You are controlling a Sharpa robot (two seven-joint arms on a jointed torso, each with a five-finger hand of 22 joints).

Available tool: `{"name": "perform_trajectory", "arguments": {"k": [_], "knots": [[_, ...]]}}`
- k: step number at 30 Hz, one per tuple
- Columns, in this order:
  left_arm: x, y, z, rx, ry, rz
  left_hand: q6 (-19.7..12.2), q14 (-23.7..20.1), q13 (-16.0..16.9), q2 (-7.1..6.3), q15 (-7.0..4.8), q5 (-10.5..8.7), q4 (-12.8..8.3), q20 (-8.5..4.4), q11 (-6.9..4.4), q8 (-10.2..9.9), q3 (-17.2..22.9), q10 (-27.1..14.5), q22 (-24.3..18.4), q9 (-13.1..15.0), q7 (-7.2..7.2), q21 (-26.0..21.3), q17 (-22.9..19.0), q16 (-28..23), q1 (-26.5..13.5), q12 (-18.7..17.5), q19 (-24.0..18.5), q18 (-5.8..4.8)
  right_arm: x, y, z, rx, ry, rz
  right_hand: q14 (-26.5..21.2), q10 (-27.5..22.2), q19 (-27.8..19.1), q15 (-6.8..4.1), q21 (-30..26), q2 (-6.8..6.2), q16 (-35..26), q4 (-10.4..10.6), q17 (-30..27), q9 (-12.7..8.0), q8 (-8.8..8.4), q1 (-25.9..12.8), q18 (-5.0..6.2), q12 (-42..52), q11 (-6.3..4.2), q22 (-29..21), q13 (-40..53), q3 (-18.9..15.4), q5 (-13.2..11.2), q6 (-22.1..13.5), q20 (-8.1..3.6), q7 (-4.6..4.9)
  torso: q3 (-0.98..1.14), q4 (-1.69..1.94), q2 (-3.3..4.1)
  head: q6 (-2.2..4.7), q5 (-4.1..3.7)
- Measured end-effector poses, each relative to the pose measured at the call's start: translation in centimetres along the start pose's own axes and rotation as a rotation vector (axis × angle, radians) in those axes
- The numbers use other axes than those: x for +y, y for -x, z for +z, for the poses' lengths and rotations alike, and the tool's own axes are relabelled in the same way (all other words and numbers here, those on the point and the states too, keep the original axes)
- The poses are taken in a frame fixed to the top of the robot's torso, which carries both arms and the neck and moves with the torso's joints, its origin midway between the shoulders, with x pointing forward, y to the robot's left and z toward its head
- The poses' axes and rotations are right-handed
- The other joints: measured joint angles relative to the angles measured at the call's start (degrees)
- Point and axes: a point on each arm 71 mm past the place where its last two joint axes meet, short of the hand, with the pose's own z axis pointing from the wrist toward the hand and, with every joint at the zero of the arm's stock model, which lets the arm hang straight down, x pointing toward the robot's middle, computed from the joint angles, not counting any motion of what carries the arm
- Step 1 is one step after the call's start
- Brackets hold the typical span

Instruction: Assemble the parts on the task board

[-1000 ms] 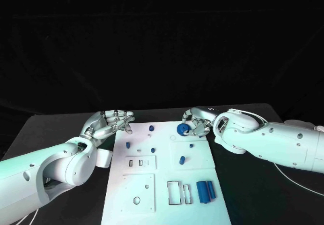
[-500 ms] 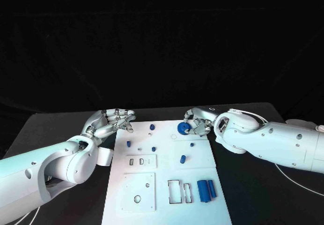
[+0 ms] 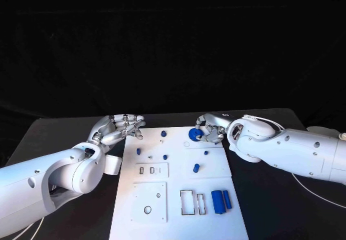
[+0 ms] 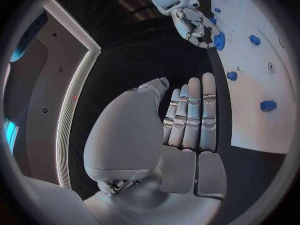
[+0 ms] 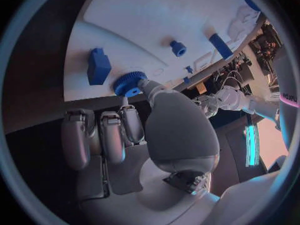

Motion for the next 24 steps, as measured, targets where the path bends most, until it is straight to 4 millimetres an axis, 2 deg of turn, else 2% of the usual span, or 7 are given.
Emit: {"name": "perform_trajectory", "arguments": {"k": [8, 11, 12, 14, 17, 22, 24], "knots": [[0.0, 0.1, 0.0, -0.002, 0.001, 0.000, 0.0, 0.0, 0.0, 0.00, 0.00, 0.00, -0.2, -0.21, -0.22, 0.0, 0.2, -0.2, 0.2, 0.1, 0.00, 0.4, 0.0, 0.0, 0.0, 0.0, -0.2, 0.00, 0.1, -0.1, -0.1, -0.010, 0.004, -0.005, 0.0, 1.5, 0.0, 0.00, 0.7, 0.26, 0.2, -0.3, 0.0, -0.5, 0.67, 0.3, 0.00, 1.6, -0.37, 0.0, 0.0, 2.5, 1.7, 2.6, 0.00, -0.14, 0.01, -0.07, -0.02, -0.17, 0.21], [0.0, 0.1, 0.0, -0.002, 0.001, 0.000, 0.0, 0.0, 0.0, 0.00, 0.00, 0.00, -0.2, -0.21, -0.22, 0.0, 0.2, -0.2, 0.2, 0.1, 0.00, 0.4, 0.0, 0.0, 0.0, 0.0, -0.2, 0.00, 0.4, -0.1, -0.2, -0.025, 0.013, -0.009, 0.0, 2.5, 0.2, 0.00, 1.0, 0.61, 0.2, -0.7, 0.0, -1.3, 0.67, 0.6, 0.01, 2.6, -0.93, 0.0, 0.0, 5.4, -2.2, 4.6, -0.17, -0.49, 0.03, -0.07, -0.04, -0.19, 0.25], [0.0, 0.1, 0.0, -0.002, 0.001, 0.000, 0.0, 0.0, 0.0, 0.00, 0.00, 0.00, -0.2, -0.21, -0.22, 0.0, 0.2, -0.2, 0.2, 0.1, 0.00, 0.4, 0.0, 0.0, 0.0, 0.0, -0.2, 0.00, 0.5, -0.1, -0.2, -0.032, 0.018, -0.011, 0.0, 3.0, 0.2, -0.07, 1.4, 0.61, 0.2, -0.9, 0.0, -1.5, 0.68, 0.6, 0.02, 3.1, -1.19, 0.0, 0.0, 6.4, -2.5, 5.3, -0.23, -0.56, 0.04, -0.07, -0.04, -0.19, 0.25], [0.0, 0.1, 0.0, -0.003, 0.001, 0.000, 0.0, 0.0, 0.0, 0.00, 0.00, 0.00, -0.2, -0.21, -0.22, 0.0, 0.2, -0.2, 0.2, 0.1, 0.00, 0.4, 0.0, 0.0, 0.0, 0.0, -0.2, 0.00, 0.8, -0.1, -0.3, -0.046, 0.028, -0.017, 0.0, 3.7, 0.4, -0.64, 1.6, 0.61, 0.2, -1.4, 0.0, -1.7, 0.69, 0.6, -0.78, 3.8, -1.56, 0.0, 0.0, 8.1, -2.1, 5.9, -0.44, -0.18, 0.04, -0.07, -0.04, -0.19, 0.25], [0.0, 0.1, 0.0, -0.004, 0.001, 0.000, 0.0, 0.0, 0.0, 0.00, 0.00, 0.00, -0.2, -0.21, -0.22, 0.0, 0.2, -0.2, 0.2, 0.1, 0.00, 0.4, 0.0, 0.0, 0.0, 0.0, -0.2, 0.00, 1.2, -0.2, -0.5, -0.070, 0.043, -0.027, -0.2, 3.9, 0.3, -0.86, 1.9, 0.59, 0.3, -1.6, 0.0, -2.1, 0.69, 0.6, -0.79, 4.4, -1.68, 0.0, 0.0, 9.7, -1.4, 6.2, -0.95, 0.03, 0.04, -0.05, -0.04, -0.13, 0.23], [0.0, 0.2, 0.0, -0.005, 0.002, 0.001, 0.0, 0.0, 0.0, 0.00, 0.00, 0.00, -0.2, -0.21, -0.22, 0.0, 0.2, -0.2, 0.3, 0.1, 0.00, 0.4, 0.0, 0.0, 0.0, 0.0, -0.2, 0.00, 2.0, 0.1, -0.8, -0.117, 0.068, -0.038, 0.0, 3.9, 0.3, -1.05, 2.2, -0.17, 0.4, -1.8, 0.0, -2.2, 0.53, 0.5, -0.78, 4.4, -1.68, 0.0, 0.0, 10.6, -1.3, 6.2, -0.95, 0.03, 0.05, -0.04, -0.02, -0.03, 0.20], [0.0, 0.2, 0.0, -0.005, 0.002, 0.001, 0.0, 0.0, 0.0, 0.00, 0.00, 0.00, -0.2, -0.21, -0.22, 0.0, 0.2, -0.2, 0.3, 0.1, 0.00, 0.4, 0.0, 0.0, 0.0, 0.0, -0.2, 0.00, 2.2, 0.2, -0.9, -0.132, 0.076, -0.040, 0.0, 3.9, 0.3, -1.05, 2.2, -0.65, 0.4, -1.7, 0.0, -2.2, 0.19, 0.0, -0.78, 4.4, -1.67, 0.0, 0.0, 10.7, -1.4, 6.8, -0.94, 0.51, 0.05, -0.03, -0.01, 0.00, 0.22]]}}
